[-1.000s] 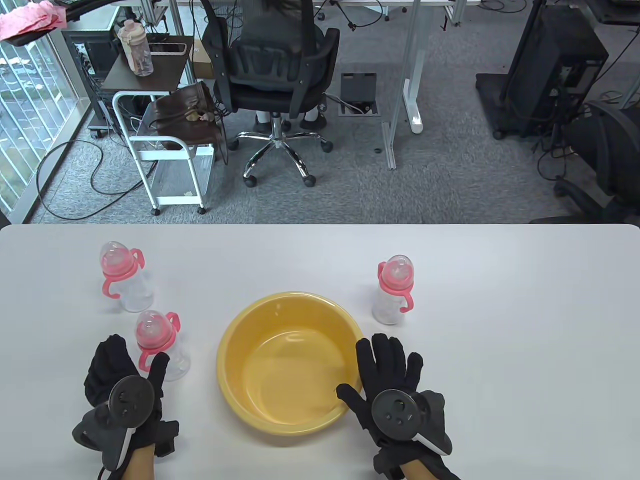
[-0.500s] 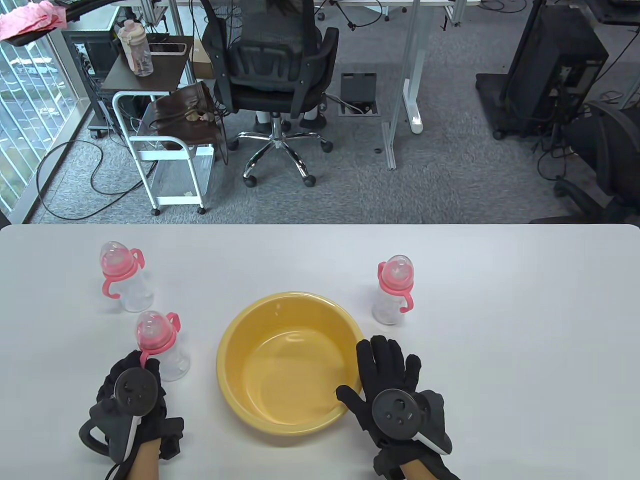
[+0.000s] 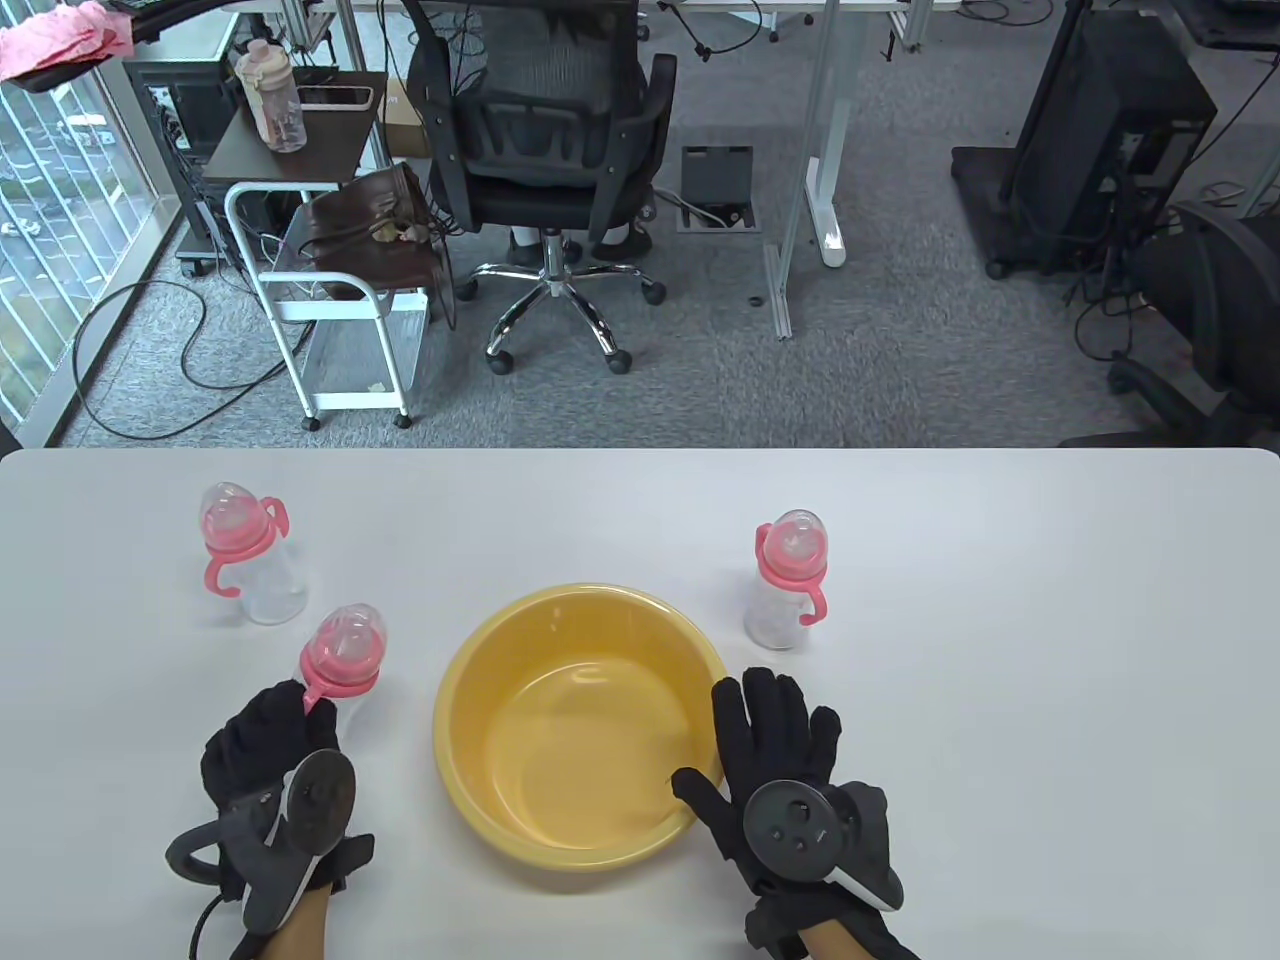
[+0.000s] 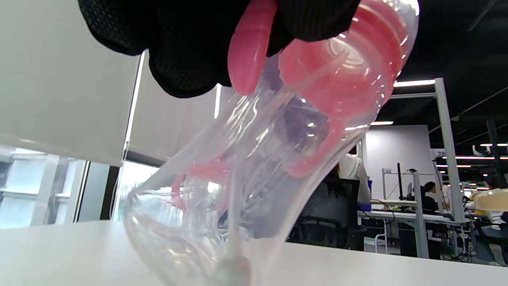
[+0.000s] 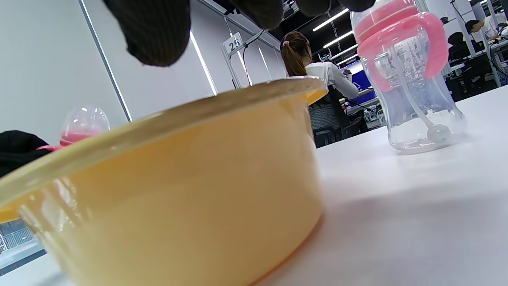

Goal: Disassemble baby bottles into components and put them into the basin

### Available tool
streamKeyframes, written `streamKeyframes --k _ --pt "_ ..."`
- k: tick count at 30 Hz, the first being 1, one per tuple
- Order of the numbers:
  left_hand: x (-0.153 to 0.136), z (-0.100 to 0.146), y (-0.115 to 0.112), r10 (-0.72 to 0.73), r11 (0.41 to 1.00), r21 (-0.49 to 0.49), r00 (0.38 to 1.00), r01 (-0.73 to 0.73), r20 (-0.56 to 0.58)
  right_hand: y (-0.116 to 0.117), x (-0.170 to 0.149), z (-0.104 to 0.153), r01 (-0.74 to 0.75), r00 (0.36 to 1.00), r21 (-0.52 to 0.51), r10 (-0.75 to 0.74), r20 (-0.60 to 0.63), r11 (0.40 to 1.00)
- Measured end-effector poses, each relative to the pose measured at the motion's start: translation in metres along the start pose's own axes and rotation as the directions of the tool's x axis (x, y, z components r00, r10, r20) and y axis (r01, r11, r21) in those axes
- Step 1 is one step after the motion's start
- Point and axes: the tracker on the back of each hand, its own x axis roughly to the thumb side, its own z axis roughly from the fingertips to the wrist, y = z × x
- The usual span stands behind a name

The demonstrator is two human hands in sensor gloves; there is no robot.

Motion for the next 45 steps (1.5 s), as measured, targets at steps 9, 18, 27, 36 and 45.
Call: streamKeyframes --k 9,18,27,36,45 --pt "0.037 0.011 0.031 -0.043 0.991 0.133 0.957 0.005 0.286 0.001 0.004 0.000 -0.014 0.999 -0.003 0.014 0.040 1.000" --pt "0.092 0.039 0.054 -0.125 0.976 0.216 0.824 0.003 0.553 0.002 0.014 0.002 -0.058 0.989 -0.021 0.060 0.131 0.998" --pt "0.105 0.047 0.060 -0.070 0.980 0.188 0.773 -0.064 0.630 -0.008 0.052 -0.015 -0.228 0.926 -0.075 0.240 0.290 0.971" --pt "0.112 0.056 0.066 -0.052 0.974 0.191 0.707 -0.120 0.706 -0.024 0.095 -0.047 -0.171 0.906 0.000 0.157 0.394 0.985" --pt "0.118 0.064 0.067 -0.038 0.968 0.191 0.660 -0.161 0.750 -0.013 0.087 -0.048 -0.230 0.902 0.033 0.201 0.381 0.973"
